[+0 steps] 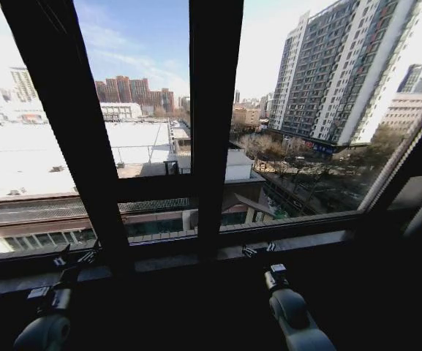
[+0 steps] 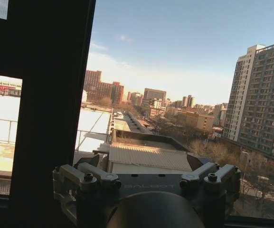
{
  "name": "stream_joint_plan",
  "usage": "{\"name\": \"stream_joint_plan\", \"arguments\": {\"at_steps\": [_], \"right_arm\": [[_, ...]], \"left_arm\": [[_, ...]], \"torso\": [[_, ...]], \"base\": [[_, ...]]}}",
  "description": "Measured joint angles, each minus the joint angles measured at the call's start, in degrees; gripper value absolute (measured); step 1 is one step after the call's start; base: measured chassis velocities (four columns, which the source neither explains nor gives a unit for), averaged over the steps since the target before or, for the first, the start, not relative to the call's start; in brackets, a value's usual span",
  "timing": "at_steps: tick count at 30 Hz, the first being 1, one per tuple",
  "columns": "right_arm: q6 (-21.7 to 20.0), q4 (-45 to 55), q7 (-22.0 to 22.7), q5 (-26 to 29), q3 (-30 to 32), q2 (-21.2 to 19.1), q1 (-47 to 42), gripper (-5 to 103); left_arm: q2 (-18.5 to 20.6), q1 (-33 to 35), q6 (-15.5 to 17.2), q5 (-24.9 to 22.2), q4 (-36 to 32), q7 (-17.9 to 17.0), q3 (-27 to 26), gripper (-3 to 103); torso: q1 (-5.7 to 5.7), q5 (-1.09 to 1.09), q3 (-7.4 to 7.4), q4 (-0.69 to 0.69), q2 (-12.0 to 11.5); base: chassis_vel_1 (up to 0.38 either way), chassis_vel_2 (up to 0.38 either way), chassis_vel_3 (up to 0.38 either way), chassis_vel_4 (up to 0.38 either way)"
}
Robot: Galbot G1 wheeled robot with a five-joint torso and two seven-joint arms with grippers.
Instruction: Open the curtains by pulling them apart, changing their state from closed to fully open.
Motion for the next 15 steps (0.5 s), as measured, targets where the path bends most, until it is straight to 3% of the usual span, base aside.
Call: {"name": "stream_joint_plan", "arguments": {"at_steps": [8, 15], "right_arm": [[0.0, 0.0, 0.0, 0.0, 0.0, 0.0, 0.0, 100], [0.0, 0.0, 0.0, 0.0, 0.0, 0.0, 0.0, 100]], "left_arm": [[0.0, 0.0, 0.0, 0.0, 0.0, 0.0, 0.0, 100], [0.0, 0.0, 0.0, 0.0, 0.0, 0.0, 0.0, 100]], "torso": [[0.0, 0.03, 0.0, 0.0, 0.0], [0.0, 0.0, 0.0, -0.04, 0.0]], "base": [[-0.3, -0.294, 0.302, 0.311], [-0.023, -0.059, 0.073, 0.054]]}}
